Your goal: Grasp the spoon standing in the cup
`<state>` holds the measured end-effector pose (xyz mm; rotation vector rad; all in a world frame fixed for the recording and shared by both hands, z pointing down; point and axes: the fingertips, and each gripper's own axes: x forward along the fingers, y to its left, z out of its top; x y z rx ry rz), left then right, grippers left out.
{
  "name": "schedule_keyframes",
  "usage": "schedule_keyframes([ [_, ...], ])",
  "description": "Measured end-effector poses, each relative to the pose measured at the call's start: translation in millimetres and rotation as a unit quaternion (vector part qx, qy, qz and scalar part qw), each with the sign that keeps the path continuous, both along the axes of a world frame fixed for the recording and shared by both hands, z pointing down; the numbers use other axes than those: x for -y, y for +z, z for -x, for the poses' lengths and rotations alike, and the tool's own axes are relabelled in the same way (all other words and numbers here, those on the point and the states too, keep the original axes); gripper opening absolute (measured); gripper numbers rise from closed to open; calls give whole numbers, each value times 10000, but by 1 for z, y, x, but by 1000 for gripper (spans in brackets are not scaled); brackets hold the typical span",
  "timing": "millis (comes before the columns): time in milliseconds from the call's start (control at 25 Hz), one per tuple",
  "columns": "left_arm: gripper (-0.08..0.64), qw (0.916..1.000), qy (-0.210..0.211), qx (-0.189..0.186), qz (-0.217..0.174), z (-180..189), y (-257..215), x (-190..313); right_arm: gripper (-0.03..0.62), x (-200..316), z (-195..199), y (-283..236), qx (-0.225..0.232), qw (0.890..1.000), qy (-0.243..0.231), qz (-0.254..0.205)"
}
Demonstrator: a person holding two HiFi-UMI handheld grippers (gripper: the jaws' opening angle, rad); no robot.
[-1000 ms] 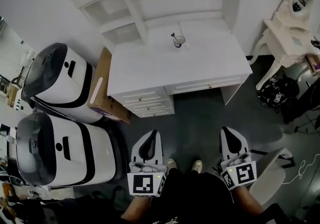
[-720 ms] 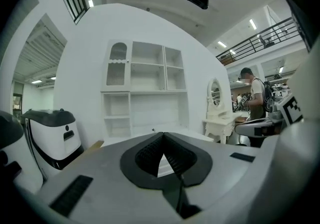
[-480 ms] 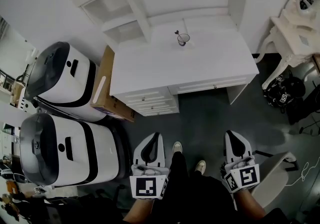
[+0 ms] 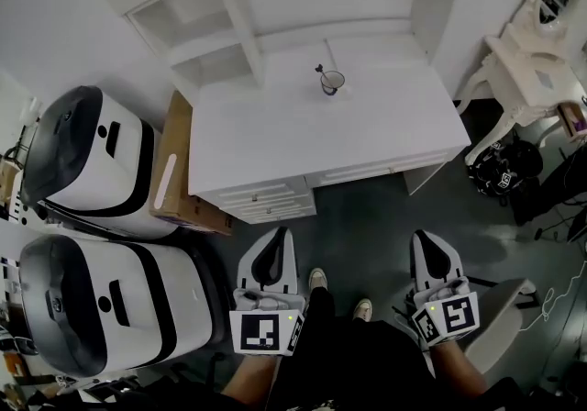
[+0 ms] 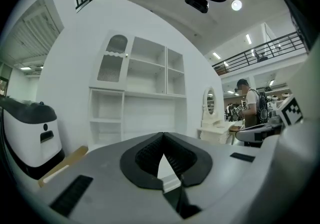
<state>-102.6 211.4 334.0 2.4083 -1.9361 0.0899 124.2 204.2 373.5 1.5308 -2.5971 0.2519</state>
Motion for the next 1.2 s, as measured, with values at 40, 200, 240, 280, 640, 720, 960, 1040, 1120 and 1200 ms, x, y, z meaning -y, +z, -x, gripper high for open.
schedule_keyframes([
  [40,9,10000,15,23,-31,8,-1,6,63,6,7,-2,-3,10000,31,-22],
  [200,9,9999,158,6,6,38,4,30,63,27,38,-11,9,9997,167,-151],
  [240,9,9996,273,31,-13,41,4,34,63,31,44,-13,25,9996,221,-173],
  [280,8,9992,403,54,-33,42,4,38,63,33,49,-14,39,9994,281,-188],
  [640,9,9969,718,-236,231,44,15,60,63,53,75,-9,69,9986,529,-53],
  [720,8,9972,662,-205,286,50,17,68,63,64,79,-6,76,9989,455,-23],
  [960,9,9987,419,22,305,62,26,92,63,102,83,1,113,9998,189,-10],
  [1040,8,9988,379,1,318,56,26,105,63,116,81,0,142,9998,121,-23],
  [1120,8,9989,345,-3,303,46,22,124,63,133,77,0,162,9999,43,-12],
  [1200,8,9990,362,44,248,33,16,144,63,152,69,0,256,9997,0,27],
])
